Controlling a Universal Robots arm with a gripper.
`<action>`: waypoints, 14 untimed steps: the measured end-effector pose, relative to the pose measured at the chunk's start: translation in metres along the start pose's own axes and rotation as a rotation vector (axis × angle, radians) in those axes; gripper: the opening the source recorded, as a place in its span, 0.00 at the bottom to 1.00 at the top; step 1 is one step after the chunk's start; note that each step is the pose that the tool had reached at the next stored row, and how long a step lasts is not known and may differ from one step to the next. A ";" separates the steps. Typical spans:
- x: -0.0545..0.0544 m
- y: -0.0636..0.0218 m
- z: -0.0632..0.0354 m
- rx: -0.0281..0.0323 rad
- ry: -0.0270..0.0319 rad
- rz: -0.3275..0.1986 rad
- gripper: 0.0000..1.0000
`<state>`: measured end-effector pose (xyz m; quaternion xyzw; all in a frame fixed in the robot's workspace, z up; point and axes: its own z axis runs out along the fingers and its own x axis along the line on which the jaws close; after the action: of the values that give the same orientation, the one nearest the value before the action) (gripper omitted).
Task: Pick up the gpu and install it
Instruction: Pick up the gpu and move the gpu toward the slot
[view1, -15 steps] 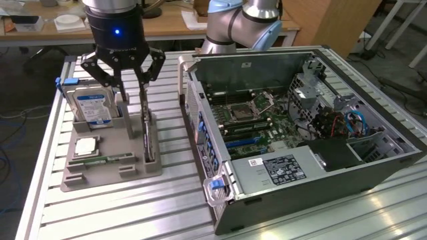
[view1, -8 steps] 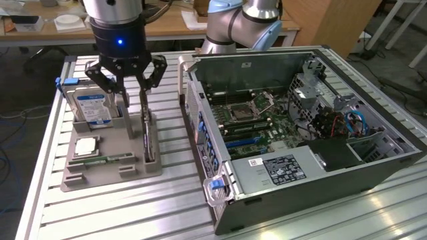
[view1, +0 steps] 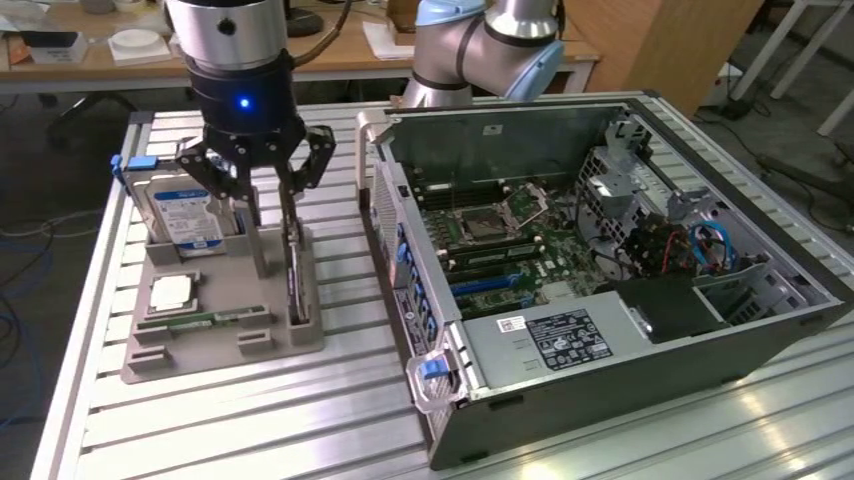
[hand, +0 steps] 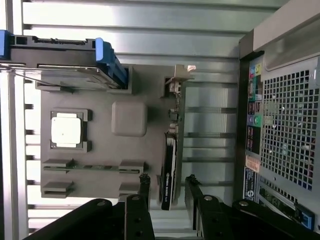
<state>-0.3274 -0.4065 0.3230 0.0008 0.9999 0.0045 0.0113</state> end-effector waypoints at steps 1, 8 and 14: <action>0.000 -0.0001 0.0018 0.0000 0.0000 0.000 0.41; 0.000 -0.0028 0.0145 0.0002 -0.0005 0.005 0.41; 0.000 -0.0035 0.0233 0.0013 -0.0078 0.058 0.41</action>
<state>-0.3272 -0.4097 0.2997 0.0295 0.9994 0.0042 0.0151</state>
